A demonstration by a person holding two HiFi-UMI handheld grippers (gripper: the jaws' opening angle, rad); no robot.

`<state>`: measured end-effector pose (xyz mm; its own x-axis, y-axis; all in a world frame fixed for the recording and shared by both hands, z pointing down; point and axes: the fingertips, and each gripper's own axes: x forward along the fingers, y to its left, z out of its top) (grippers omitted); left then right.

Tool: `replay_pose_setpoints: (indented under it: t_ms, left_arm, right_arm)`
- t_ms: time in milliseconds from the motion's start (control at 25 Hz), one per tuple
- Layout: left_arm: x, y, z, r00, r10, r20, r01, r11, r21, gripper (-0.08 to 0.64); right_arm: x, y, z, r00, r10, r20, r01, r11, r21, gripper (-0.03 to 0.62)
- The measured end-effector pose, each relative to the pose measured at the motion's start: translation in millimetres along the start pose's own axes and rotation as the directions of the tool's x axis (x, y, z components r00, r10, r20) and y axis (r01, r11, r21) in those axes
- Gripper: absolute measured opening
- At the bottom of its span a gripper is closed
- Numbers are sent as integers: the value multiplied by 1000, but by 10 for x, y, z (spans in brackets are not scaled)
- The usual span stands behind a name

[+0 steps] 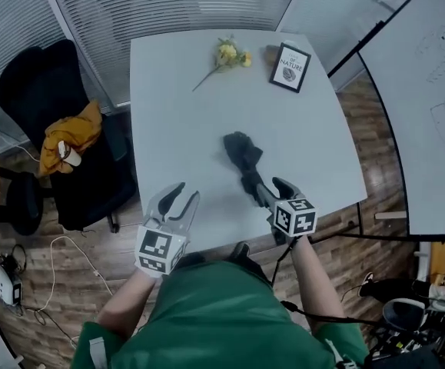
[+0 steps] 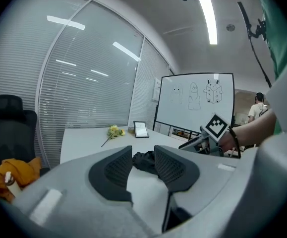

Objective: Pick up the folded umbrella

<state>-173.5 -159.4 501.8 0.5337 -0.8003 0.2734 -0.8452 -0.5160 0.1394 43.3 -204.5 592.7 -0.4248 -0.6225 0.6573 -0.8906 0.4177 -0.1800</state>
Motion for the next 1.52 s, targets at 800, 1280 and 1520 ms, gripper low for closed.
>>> replay_pose_setpoints:
  t_ms: [800,1280,1520]
  left_arm:
    - [-239,353,-144,927,356,-121,-362,932,-32,149]
    - [-215,99,-81,914,388,-118,-396,917,-51,146]
    - [-173,-30,-88,923,368,-113,-377,924,-64,146]
  right_arm:
    - [1679,-455,-597,916,21,-402,-21,1000,3,337]
    - [1613,-484,-600,905,136,-404,-137,990,25,279]
    - [1341,-401,-437,922,213,-324,-226,974,-4,270]
